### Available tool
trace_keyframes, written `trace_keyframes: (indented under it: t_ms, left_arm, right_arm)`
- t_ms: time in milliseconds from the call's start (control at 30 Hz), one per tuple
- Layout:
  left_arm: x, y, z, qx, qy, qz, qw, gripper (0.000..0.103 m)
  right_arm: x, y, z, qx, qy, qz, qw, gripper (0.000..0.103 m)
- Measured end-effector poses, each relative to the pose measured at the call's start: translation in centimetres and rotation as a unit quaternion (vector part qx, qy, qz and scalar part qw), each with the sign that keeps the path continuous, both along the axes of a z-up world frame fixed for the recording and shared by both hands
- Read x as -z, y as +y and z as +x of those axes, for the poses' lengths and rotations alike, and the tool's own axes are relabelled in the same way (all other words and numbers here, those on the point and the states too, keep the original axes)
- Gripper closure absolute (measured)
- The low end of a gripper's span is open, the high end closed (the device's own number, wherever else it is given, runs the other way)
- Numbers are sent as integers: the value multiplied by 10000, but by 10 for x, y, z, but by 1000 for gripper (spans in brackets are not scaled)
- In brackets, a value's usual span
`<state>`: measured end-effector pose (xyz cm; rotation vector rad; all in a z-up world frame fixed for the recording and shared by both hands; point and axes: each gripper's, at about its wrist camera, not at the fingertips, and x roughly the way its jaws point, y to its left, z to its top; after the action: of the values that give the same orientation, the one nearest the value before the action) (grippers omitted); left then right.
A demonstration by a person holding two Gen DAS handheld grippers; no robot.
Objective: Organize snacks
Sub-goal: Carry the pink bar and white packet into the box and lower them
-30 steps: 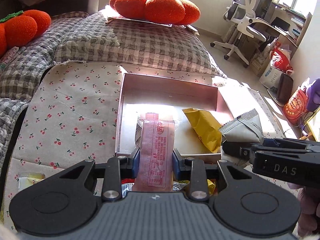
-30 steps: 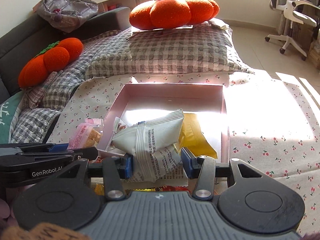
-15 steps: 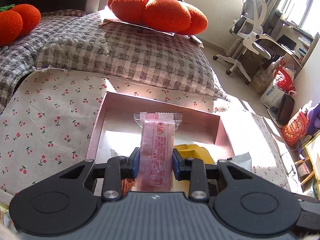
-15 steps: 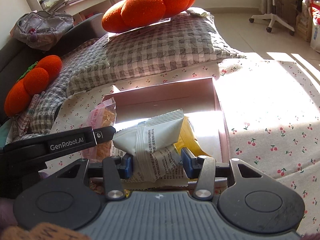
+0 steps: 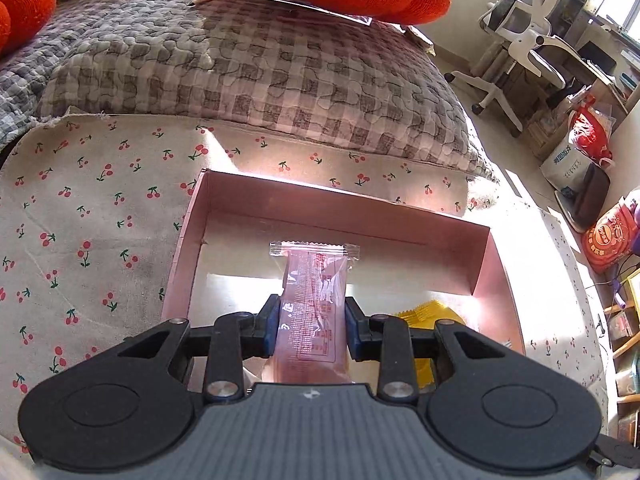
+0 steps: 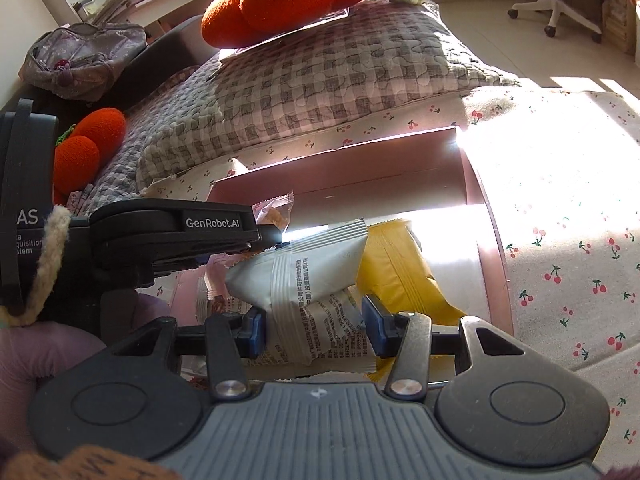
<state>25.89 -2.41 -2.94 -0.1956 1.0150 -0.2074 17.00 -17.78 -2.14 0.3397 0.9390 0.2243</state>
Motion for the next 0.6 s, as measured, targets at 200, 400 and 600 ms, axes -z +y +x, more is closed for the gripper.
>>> trace_keyframes:
  t_ms: [200, 400, 600]
  left_arm:
    - [5, 4, -1, 3, 104, -189, 9998, 58]
    - [1, 8, -10, -31, 66, -167, 9998, 50]
    - [-16, 8, -20, 12, -100, -83, 9999, 40]
  right_arm:
    - [-4, -6, -1, 106, -100, 88, 9999, 37]
    - [-11, -8, -5, 85, -134, 22, 9999, 35]
    - [-21, -12, -12, -13, -169, -84, 9998, 31]
